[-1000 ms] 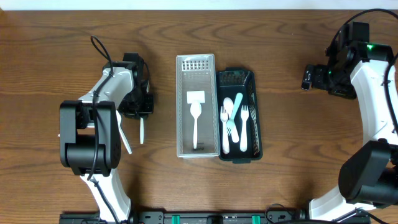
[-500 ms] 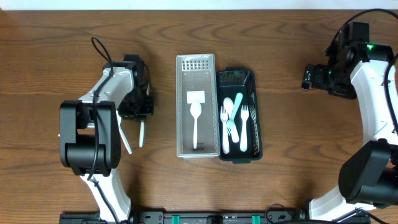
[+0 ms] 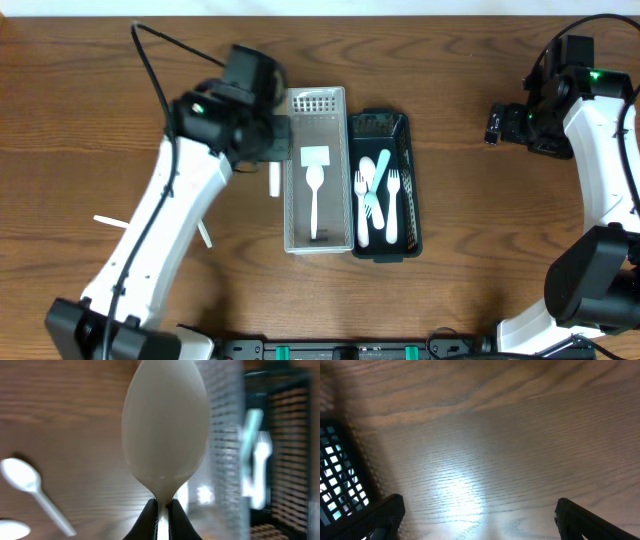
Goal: Pack container
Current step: 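Carry the spoon into the grey basket, release, and withdraw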
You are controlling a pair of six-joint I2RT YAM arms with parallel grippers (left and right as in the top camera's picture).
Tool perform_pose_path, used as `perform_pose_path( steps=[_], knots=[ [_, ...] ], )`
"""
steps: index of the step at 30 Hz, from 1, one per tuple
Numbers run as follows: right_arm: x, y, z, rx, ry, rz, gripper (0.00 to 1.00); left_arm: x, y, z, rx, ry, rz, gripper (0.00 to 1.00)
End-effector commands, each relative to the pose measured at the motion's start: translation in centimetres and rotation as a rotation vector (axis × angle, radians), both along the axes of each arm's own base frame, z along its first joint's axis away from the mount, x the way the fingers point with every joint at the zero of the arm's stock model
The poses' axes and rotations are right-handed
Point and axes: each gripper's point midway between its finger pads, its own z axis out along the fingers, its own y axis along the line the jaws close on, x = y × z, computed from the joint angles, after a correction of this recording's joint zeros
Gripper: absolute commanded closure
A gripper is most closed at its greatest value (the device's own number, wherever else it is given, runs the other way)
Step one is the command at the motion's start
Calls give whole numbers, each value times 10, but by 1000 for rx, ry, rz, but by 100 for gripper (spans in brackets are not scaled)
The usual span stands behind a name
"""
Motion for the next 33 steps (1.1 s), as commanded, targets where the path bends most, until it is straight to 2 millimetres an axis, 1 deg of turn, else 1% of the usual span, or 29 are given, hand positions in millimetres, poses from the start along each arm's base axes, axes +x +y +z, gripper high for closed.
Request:
perform_pose_path(
  steps=[1,3,4,7,9,11,14,16,17,18,19,20,24,27,28,29,30,33],
  knots=[
    [0,3,-4,3,8,17,1,-6,-26,-21,-31,69,63,94],
    [1,3,-4,2,8,17,1,-6,-40,-34,-27,83,49,94],
    [0,3,-4,3,8,17,1,-5,-43,-42,-15,96,53,94],
    [0,3,-4,3,9,16,1,-5,-48,-67,22,149,54,94],
    [0,3,-4,3,9,17,1,-4,-49,-87,51,196,53,94],
    [0,3,-4,3,9,16,1,-5,-50,-103,72,235,54,94],
    [0,3,-4,3,9,17,1,-5,-49,-119,94,272,54,94],
    [0,3,-4,3,9,17,1,-5,-50,-122,98,278,55,94],
    [0,3,-4,3,8,17,1,-5,-50,-122,98,278,55,94],
    [0,3,-4,3,8,17,1,-4,-50,-122,96,275,54,84],
    [0,3,-4,3,8,17,1,-4,-50,-121,94,271,54,59],
    [0,3,-4,3,8,17,1,-4,-50,-120,92,268,54,47],
    [0,3,-4,3,8,17,1,-3,-49,-110,97,248,8,45],
    [0,3,-4,3,9,17,1,-1,-41,-89,104,201,2,44],
    [0,3,-4,3,9,17,1,2,-33,-81,120,172,19,44],
    [0,3,-4,3,9,16,1,5,-19,-67,143,128,54,42],
    [0,3,-4,3,9,16,1,7,-8,-58,159,100,88,41],
    [0,3,-4,3,9,16,1,7,36,-22,170,27,210,32]
  ],
)
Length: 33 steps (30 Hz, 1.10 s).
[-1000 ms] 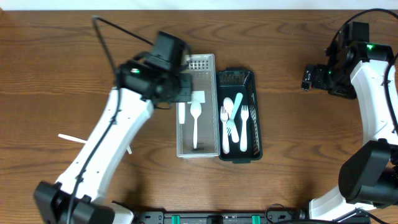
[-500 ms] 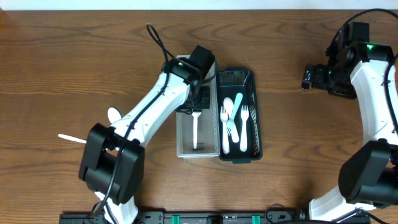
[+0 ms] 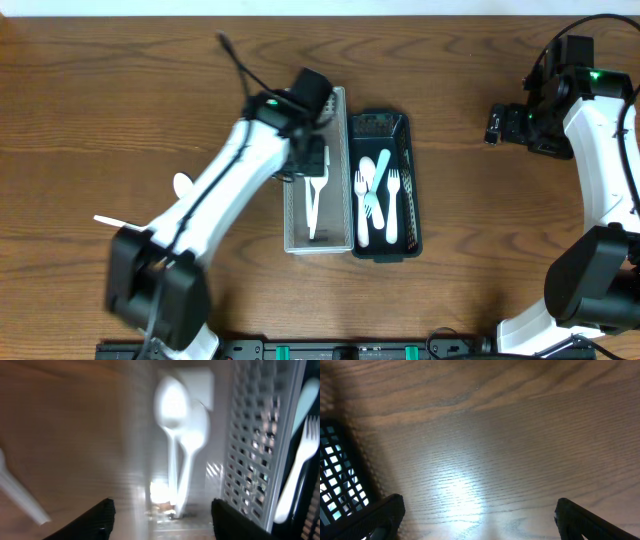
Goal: Pack container
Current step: 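Carry the spoon into the grey basket, release, and withdraw, then lower the left gripper onto the third white spoon and grasp it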
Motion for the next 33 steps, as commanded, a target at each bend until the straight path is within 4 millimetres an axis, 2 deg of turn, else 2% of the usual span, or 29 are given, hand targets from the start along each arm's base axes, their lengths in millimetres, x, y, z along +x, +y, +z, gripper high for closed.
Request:
perform_pose_path(
  steps=[1,3,6,8,12,17,22,27,33],
  knots=[
    [0,3,-4,3,10,17,1,10,62,57,46,-162,150,29],
    [0,3,-4,3,10,17,1,7,93,68,46,-174,238,28],
    [0,3,-4,3,10,17,1,2,144,72,61,-157,387,18],
    [0,3,-4,3,9,17,1,0,170,63,58,-129,468,16],
    [0,3,-4,3,9,17,1,-3,199,29,8,-47,571,15],
    [0,3,-4,3,9,17,1,-9,209,-31,-37,64,588,15],
    [0,3,-4,3,10,17,1,-23,207,-83,-23,180,573,15],
    [0,3,-4,3,10,16,1,-26,206,-111,-16,244,543,15],
    [-1,3,-4,3,12,17,1,-24,203,-127,-29,270,496,15]
  ],
)
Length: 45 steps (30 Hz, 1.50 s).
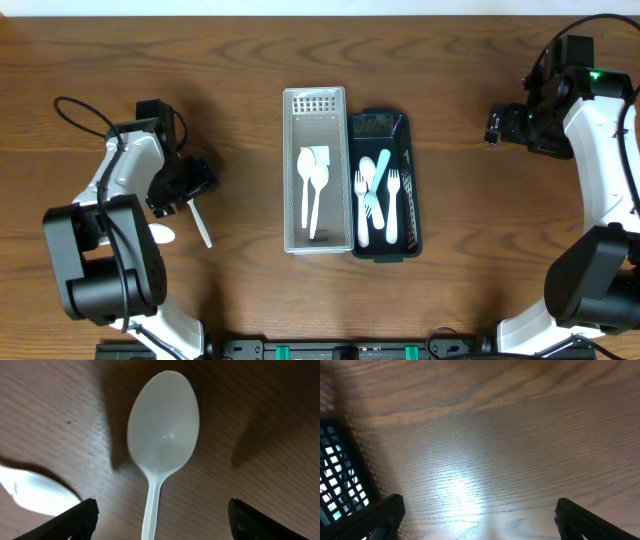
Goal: Pack container
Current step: 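Lower the left gripper onto the third white spoon and grasp it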
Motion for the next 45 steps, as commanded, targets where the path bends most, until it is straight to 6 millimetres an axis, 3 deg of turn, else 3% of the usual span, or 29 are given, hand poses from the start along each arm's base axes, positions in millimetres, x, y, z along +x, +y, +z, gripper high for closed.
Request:
perform_pose_path(
  steps=[1,18,24,30,35,41,45],
  knots=[
    [-1,3,-4,3,12,17,1,1,-4,-10,-36,14,-61,15],
    [0,3,-4,3,10,17,1,-8,-7,-36,-63,90,-61,16],
    [0,3,-4,2,9,17,1,-10,-8,-35,-67,100,-60,37],
    [0,3,-4,3,9,17,1,-12,-8,-35,-68,108,-60,65],
    [0,3,-4,3,9,17,1,-12,-8,-35,-68,108,-60,81],
    [0,3,-4,3,9,17,1,-13,-8,-35,-69,111,-60,94],
    [0,3,-4,3,9,17,1,-13,-8,-35,-68,111,-61,94]
  ],
)
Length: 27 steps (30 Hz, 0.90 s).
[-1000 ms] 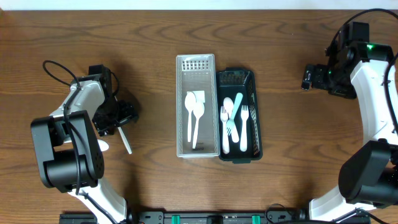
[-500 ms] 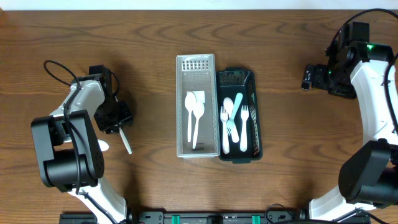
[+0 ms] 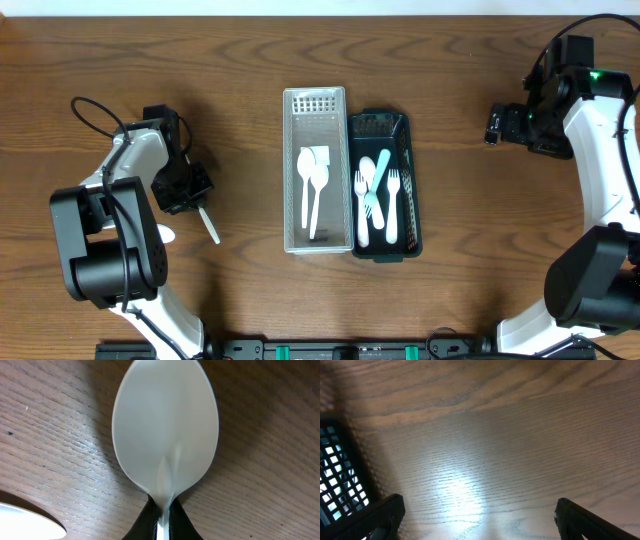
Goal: Pack container
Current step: 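Lower the left gripper onto the third white spoon and grasp it, then carry the spoon into the grey basket and release it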
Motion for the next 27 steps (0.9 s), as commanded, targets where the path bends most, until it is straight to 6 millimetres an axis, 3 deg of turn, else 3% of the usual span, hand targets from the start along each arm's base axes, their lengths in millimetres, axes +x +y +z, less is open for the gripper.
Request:
perform_pose_path(
  steps=[1,5,10,14,17,21,27],
  knots=[
    [0,3,-4,3,10,17,1,-7,1,-11,-2,45,4,94],
    [0,3,-4,3,9,17,1,-4,-2,11,-4,54,-4,94],
    [1,3,-4,2,5,17,1,21,-27,81,13,-70,-97,94],
    [1,3,-4,2,5,17,1,39,-74,152,17,-265,-236,94],
    [1,3,-4,2,5,17,1,42,-116,187,-1,-391,-350,94],
    [1,3,-4,2,5,17,1,34,-167,196,-35,-445,-483,94],
    [1,3,-4,2,5,17,1,23,-220,170,-59,-396,-625,94]
  ],
)
